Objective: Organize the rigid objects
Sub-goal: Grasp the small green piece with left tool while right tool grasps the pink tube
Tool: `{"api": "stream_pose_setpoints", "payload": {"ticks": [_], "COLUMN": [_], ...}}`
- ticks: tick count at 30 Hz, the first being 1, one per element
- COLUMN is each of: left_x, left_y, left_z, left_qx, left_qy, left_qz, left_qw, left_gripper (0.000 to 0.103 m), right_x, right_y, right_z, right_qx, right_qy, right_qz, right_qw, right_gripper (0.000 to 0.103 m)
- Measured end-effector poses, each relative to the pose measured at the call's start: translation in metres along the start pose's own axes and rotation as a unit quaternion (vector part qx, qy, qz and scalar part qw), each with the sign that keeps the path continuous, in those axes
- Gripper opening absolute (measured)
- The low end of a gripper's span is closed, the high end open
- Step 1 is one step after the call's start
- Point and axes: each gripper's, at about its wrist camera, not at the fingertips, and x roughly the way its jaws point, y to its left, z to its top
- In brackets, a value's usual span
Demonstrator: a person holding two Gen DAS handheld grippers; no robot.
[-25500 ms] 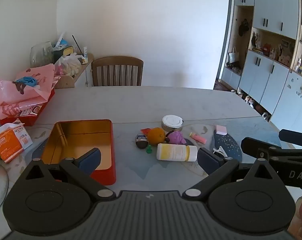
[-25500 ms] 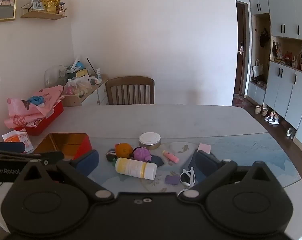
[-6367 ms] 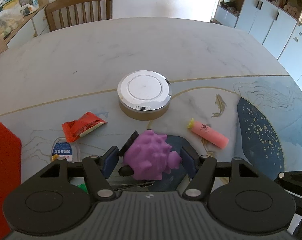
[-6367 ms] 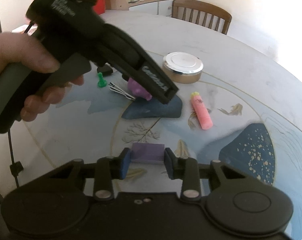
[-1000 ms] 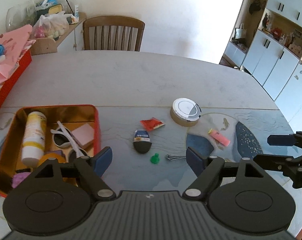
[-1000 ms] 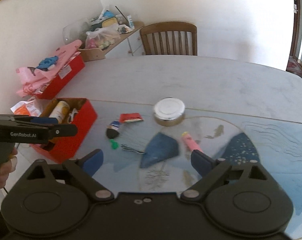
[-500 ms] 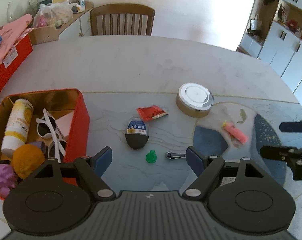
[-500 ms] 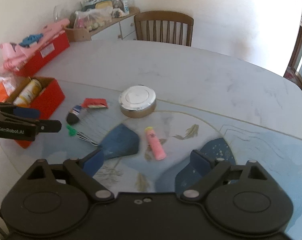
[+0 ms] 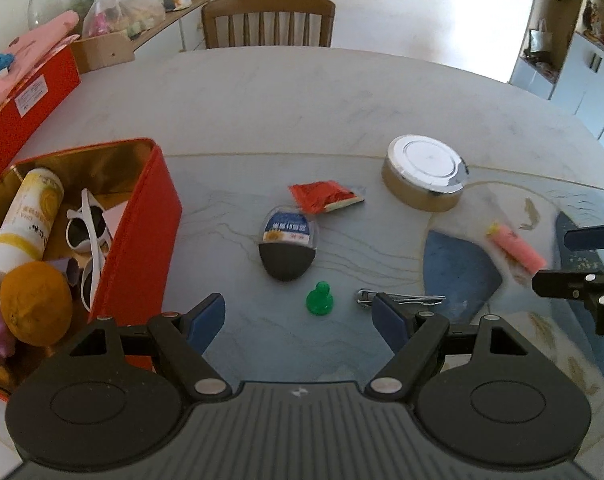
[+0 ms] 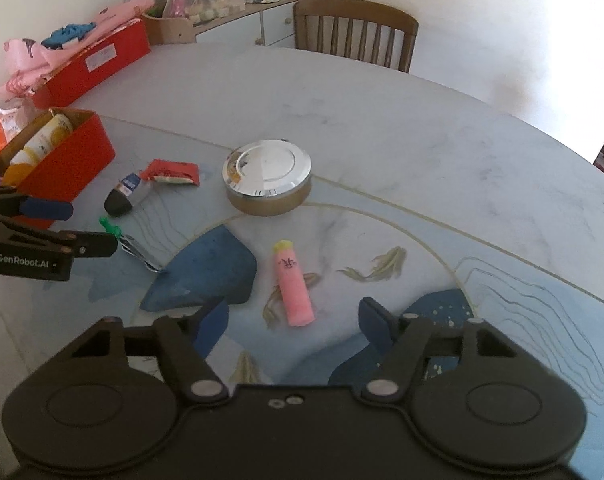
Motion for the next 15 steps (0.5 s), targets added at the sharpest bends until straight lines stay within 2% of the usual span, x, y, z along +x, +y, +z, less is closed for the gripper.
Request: {"api": "stream_pose_setpoints", "payload": {"ticks": [2, 7, 10, 12, 15], "left_x": [0.002, 0.006, 0.008, 0.008, 0.009], "left_y": [0.000, 0.003, 0.000, -0.002, -0.006], "left_z": [-0.002, -0.004, -0.004, -0.003, 0.000], "left_qx": [-0.001, -0.013, -0.001, 0.006, 0.015], "left_qy": [0.001, 0.003, 0.000, -0.002, -0.005], "left_qz": [0.003, 0.007, 0.008, 0.004, -0.002], "left_qw": [1.0000, 0.9999, 1.0000, 1.0000, 0.9999], "left_gripper": [0.074, 0.067, 0.061, 0.055, 0.041], "right_x": [0.004, 0.011, 0.017, 0.020, 0.023], "right_y": [-0.002, -0.002, 0.001, 0.002, 0.005], "right_z": [0.001, 0.004, 0.006, 0.007, 0.008], "right_qx": [-0.001, -0.011, -0.023, -0.028, -0.037], "right_qy": [0.002, 0.006, 0.009, 0.010, 0.009], "right_qz": [0.002, 0.010, 0.009, 0.008, 0.006], "right_qw": [1.000, 1.000, 1.000, 1.000, 0.999], "right_gripper": [0.065, 0.056, 0.049, 0.044, 0.037]}}
